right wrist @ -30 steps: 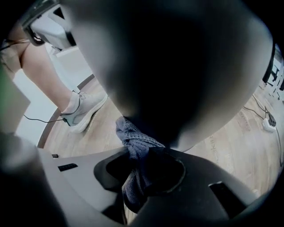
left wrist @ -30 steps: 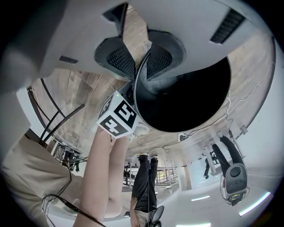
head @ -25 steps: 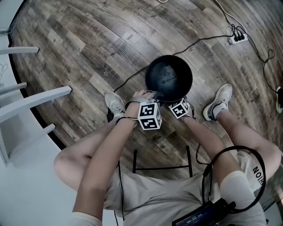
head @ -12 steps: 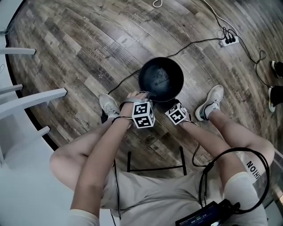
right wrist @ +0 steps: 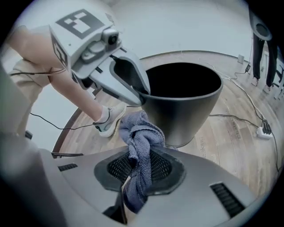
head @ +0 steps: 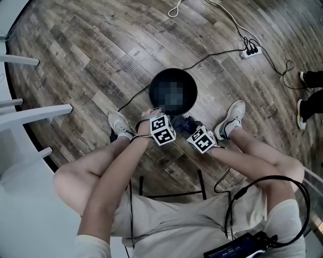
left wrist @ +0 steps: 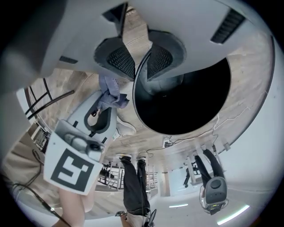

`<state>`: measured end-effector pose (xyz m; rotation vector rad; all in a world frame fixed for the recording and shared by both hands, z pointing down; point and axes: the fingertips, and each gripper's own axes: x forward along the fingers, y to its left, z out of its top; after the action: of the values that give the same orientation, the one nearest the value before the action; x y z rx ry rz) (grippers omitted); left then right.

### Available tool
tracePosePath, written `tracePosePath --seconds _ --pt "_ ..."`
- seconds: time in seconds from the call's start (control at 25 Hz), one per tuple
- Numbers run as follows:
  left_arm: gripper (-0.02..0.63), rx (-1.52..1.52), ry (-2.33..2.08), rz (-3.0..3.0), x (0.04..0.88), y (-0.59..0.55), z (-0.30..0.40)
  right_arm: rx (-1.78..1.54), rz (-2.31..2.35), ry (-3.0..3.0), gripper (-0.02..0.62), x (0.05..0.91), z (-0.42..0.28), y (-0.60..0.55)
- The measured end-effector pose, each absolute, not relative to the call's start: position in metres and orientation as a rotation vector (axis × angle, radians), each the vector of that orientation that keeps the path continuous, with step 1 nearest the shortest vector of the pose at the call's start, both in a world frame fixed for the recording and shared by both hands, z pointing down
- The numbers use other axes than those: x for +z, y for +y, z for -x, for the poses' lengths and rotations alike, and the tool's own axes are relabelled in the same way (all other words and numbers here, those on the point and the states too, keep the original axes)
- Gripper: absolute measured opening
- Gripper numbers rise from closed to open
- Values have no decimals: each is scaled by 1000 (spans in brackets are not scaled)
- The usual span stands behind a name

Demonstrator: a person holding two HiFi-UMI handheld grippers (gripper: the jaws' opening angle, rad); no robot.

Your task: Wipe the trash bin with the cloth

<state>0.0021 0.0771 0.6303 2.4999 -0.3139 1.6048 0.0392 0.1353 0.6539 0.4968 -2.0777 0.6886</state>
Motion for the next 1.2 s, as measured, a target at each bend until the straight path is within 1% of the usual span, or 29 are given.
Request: tracePosePath --seconds 0.2,0.36,0.52,0.64,0.8,1.2 --pt "88 1535 -459 -2414 629 78 -25 691 -558 -2112 78 619 -49 126" --pt "80 1501 -412 -2557 614 82 -39 702 -590 -2126 78 597 -58 121" --pt "81 1650 -222 -2692 612 85 -25 673 -606 -2160 78 579 -57 118" --pt "98 1662 -145 -2684 616 83 -4 654 -625 -2184 78 574 -51 113" --pt "98 1627 -128 -2670 624 80 13 646 -650 -2207 78 578 -42 103" --pt "94 1592 -65 -2735 624 78 12 563 -655 -2151 78 628 -31 88"
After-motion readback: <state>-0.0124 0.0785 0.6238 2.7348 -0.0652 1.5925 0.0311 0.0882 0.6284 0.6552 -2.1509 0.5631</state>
